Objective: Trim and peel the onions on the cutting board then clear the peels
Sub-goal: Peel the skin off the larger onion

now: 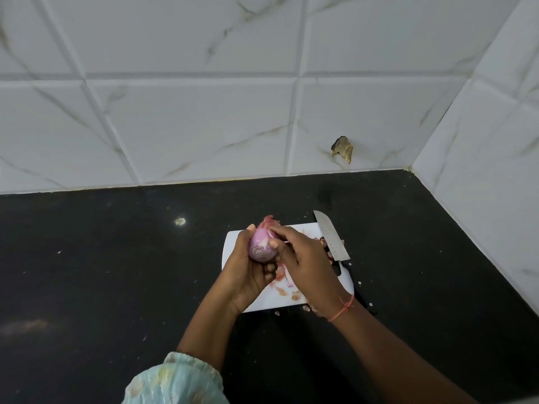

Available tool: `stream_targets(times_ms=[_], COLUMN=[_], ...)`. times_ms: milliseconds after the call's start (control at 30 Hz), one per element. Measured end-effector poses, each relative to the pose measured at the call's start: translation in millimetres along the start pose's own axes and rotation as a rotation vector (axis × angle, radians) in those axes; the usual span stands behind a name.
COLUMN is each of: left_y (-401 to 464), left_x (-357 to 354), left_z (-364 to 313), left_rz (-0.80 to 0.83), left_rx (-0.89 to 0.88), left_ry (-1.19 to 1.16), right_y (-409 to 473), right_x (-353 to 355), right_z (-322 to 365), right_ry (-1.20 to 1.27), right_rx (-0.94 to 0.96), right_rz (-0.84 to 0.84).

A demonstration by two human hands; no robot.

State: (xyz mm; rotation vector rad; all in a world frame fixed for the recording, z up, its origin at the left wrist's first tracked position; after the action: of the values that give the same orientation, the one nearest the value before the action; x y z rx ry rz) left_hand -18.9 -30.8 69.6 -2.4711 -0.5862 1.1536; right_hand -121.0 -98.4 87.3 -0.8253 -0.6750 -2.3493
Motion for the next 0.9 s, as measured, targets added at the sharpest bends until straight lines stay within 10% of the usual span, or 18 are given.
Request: stream_targets(times_ms=[333,900], left_y=[-0.5,0.1], left_x=[-2.8,-1.1], left_z=[3.8,-0.2], left_rz=[-0.062,0.033], left_rx=[-0.011,-0.019], left_ry=[0.033,-0.038], right_y=[-2.5,1.3], right_x=[0.4,6.4], right_z=[2.8,-10.9], right_ry=[-0.185,0.243], right_rx=[0.033,-0.233], right_rz=[-0.057,-0.202])
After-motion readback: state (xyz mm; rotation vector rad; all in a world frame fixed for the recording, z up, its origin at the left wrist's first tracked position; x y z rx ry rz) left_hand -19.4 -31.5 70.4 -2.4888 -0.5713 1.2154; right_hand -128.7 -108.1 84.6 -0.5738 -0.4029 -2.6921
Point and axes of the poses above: each hand's wrist, its own y-axis towards the middle knuckle, its own x-axis out of the back of the hand, z = x × y, the point moved 3 cm from there along y, towards the middle knuckle, and after that the axes turned 8 degrees about -y, right-handed, at the moved point
